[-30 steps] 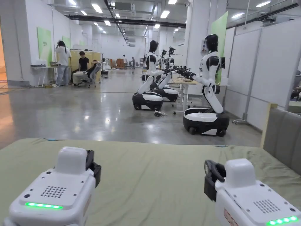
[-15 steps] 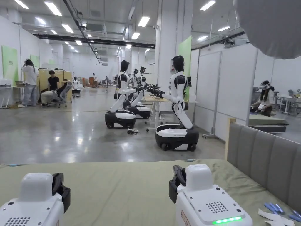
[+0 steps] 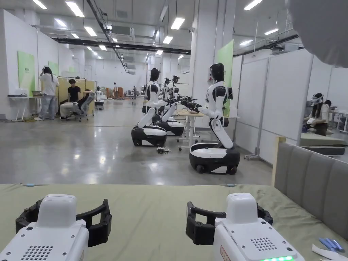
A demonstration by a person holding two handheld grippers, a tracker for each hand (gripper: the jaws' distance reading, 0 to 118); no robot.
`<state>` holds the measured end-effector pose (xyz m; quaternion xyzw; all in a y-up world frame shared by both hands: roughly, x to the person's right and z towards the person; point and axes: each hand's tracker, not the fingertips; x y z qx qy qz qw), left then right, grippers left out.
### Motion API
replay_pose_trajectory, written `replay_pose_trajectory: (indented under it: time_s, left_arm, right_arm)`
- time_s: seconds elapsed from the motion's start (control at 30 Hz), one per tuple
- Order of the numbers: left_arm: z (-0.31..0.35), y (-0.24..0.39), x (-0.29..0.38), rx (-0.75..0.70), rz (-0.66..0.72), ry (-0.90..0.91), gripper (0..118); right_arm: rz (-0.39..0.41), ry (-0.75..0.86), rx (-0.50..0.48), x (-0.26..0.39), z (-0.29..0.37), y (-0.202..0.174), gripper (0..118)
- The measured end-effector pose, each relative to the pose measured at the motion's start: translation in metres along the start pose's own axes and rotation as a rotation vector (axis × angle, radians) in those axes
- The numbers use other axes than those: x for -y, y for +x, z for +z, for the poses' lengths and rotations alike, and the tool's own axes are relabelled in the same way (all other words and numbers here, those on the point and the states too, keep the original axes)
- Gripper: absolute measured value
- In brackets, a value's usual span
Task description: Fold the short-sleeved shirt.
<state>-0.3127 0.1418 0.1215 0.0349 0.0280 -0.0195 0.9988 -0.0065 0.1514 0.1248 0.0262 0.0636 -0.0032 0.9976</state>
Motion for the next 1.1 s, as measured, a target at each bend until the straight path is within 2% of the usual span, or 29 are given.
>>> replay_pose_trajectory:
  time_s: [0.03,0.07,0.17,0.23,0.27,0.33,0.43,0.53,0.7,0.8,0.9,1.0,1.07,1.1]
  left_arm:
    - [-0.001,-0.001,0.000,0.004,0.008,-0.009,101]
    - [0.001,0.001,-0.001,0.010,0.015,-0.026,101]
    - [-0.002,0.002,0.001,0.013,0.017,-0.039,101]
    - [-0.001,0.003,0.001,0.012,0.017,-0.033,101]
    - [-0.001,0.003,0.000,0.013,0.019,-0.034,101]
    - [0.000,0.004,0.000,0.009,0.019,-0.036,101]
    - [0.000,0.004,0.000,0.005,0.020,-0.040,101]
    - [-0.002,0.001,0.001,-0.002,0.030,-0.042,101]
    - [-0.005,-0.003,0.005,-0.008,0.029,-0.042,101]
    - [-0.006,-0.004,0.007,-0.007,0.027,-0.046,101]
    - [-0.007,-0.004,0.008,-0.009,0.022,-0.044,101]
    - [-0.008,-0.004,0.009,-0.007,0.018,-0.041,101]
    - [-0.009,-0.004,0.009,-0.013,0.018,-0.038,101]
    - [-0.009,-0.004,0.009,-0.012,0.021,-0.037,101]
  right_arm:
    - [-0.013,0.066,-0.010,0.004,0.001,0.002,118]
    - [-0.009,0.033,0.013,0.005,0.001,0.002,118]
    - [-0.032,0.012,-0.037,-0.003,0.000,0.000,118]
    - [-0.032,-0.034,0.012,-0.006,-0.002,-0.006,118]
    - [-0.038,-0.054,0.004,-0.009,-0.001,-0.011,118]
    - [-0.080,-0.096,0.018,-0.013,0.000,-0.012,118]
    - [-0.139,-0.103,0.090,-0.021,0.006,-0.009,118]
    - [-0.184,-0.227,0.069,-0.015,-0.011,0.000,118]
    - [-0.226,-0.154,0.007,-0.022,-0.003,0.005,118]
    - [-0.186,-0.106,-0.002,-0.023,0.004,0.001,118]
    - [-0.198,-0.051,0.014,-0.018,0.010,-0.001,118]
    - [-0.120,-0.003,0.062,-0.019,0.018,-0.012,118]
    - [-0.111,-0.012,0.134,-0.022,0.019,-0.017,118]
    - [-0.110,-0.013,0.123,-0.021,0.021,-0.017,118]
